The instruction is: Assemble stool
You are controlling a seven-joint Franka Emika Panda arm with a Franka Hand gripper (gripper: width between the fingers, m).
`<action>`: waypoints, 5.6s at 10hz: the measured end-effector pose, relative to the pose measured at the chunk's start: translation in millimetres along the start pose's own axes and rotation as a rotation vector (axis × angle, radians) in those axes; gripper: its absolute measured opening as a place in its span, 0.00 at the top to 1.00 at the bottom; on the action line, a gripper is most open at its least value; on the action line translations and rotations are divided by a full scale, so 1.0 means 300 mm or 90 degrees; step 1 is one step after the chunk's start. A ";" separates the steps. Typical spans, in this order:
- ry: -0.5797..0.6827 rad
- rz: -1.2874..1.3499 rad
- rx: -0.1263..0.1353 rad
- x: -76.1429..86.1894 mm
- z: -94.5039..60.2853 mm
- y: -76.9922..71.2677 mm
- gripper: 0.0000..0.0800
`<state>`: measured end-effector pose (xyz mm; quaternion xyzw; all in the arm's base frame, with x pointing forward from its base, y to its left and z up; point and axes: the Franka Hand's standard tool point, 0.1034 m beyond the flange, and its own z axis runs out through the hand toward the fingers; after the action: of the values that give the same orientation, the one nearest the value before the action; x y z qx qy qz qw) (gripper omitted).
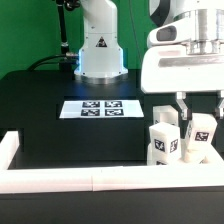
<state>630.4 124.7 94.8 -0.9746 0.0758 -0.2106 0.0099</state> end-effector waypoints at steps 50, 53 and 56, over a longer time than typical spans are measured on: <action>-0.221 0.226 -0.005 0.048 0.065 0.040 0.19; -0.226 0.219 -0.008 0.048 0.069 0.078 0.19; -0.226 0.220 -0.009 0.048 0.071 0.082 0.19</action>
Offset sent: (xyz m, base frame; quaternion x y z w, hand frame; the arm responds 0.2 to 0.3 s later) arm 0.0000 0.0000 0.0000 0.0000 0.0000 0.0000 1.0000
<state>648.7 97.9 80.1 -0.9689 0.2401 -0.0306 0.0520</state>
